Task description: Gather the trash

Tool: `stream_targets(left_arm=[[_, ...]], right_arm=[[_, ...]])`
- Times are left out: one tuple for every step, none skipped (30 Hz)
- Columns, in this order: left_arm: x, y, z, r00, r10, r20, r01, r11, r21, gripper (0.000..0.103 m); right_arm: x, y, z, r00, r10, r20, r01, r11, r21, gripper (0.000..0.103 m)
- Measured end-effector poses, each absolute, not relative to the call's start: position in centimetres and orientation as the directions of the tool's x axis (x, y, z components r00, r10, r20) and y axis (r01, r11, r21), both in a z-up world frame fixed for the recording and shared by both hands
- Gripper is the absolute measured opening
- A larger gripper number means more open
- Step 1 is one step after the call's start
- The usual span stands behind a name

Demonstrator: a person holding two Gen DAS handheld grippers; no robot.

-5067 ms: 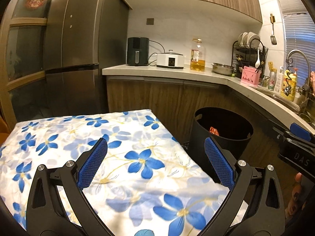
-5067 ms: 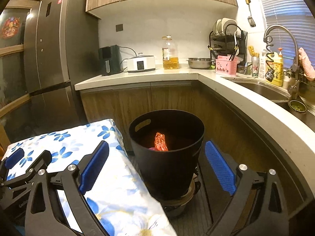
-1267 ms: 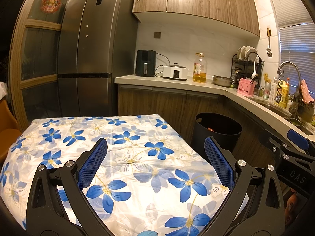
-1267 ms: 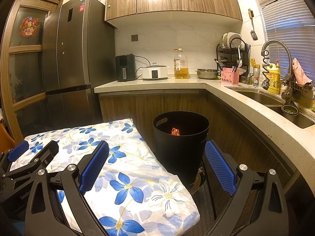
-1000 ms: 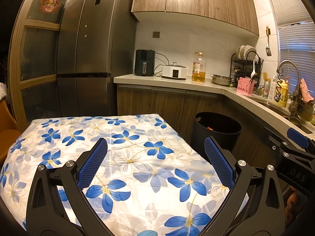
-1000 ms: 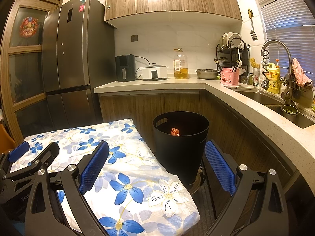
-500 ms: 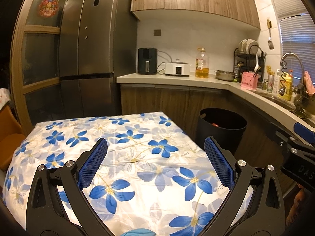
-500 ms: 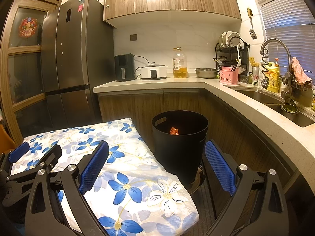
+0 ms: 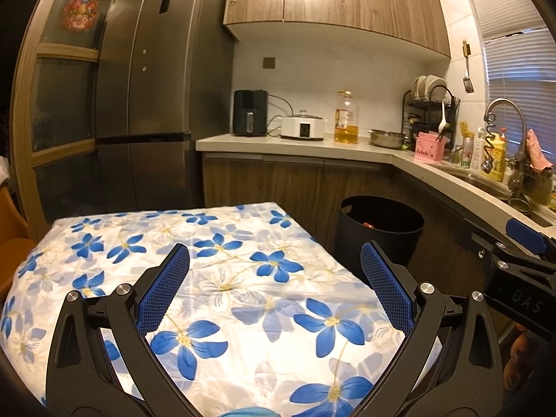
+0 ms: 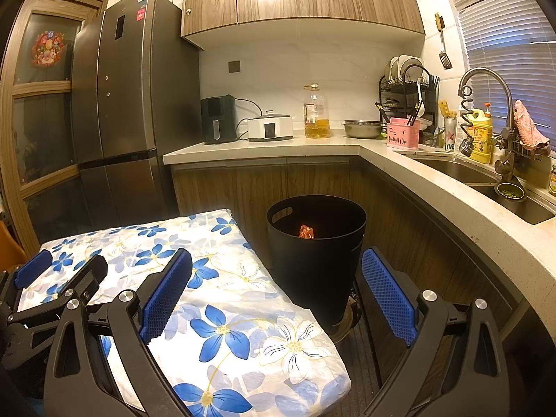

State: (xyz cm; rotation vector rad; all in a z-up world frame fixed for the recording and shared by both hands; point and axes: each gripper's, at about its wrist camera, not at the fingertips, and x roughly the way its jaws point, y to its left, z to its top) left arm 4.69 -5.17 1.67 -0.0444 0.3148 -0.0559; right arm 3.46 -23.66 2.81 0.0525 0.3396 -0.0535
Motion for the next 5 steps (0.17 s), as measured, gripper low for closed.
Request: stream_targets(left_arm=[[4.66, -5.19, 1.67, 0.949, -0.066, -0.309, 0.05, 0.997, -0.059, 0.097], [4.63, -5.11, 1.66, 0.949, -0.074, -0.308, 0.056, 0.996, -0.069, 0.097], [4.64, -4.99, 1.66, 0.947, -0.091, -0.309, 0.069, 0.994, -0.082, 0.097], [4.64, -5.0, 1.65, 0.945, -0.1, -0.311, 0.075, 0.993, -0.09, 0.097], [4.63, -4.99, 1.61, 0.945, -0.1, -0.311, 0.075, 0.993, -0.093, 0.097]], right_arm=[[3.39, -23.64, 2.81, 0.942, -0.043, -0.333, 0.061, 0.997, 0.043, 0.095], [3.38, -23.63, 2.81, 0.942, -0.044, -0.332, 0.062, 0.997, 0.043, 0.095], [3.35, -23.6, 2.77, 0.942, -0.046, -0.331, 0.064, 0.997, 0.043, 0.095], [3.36, -23.61, 2.76, 0.943, -0.047, -0.331, 0.065, 0.997, 0.044, 0.095], [3.38, -23.62, 2.75, 0.943, -0.047, -0.33, 0.066, 0.997, 0.045, 0.095]])
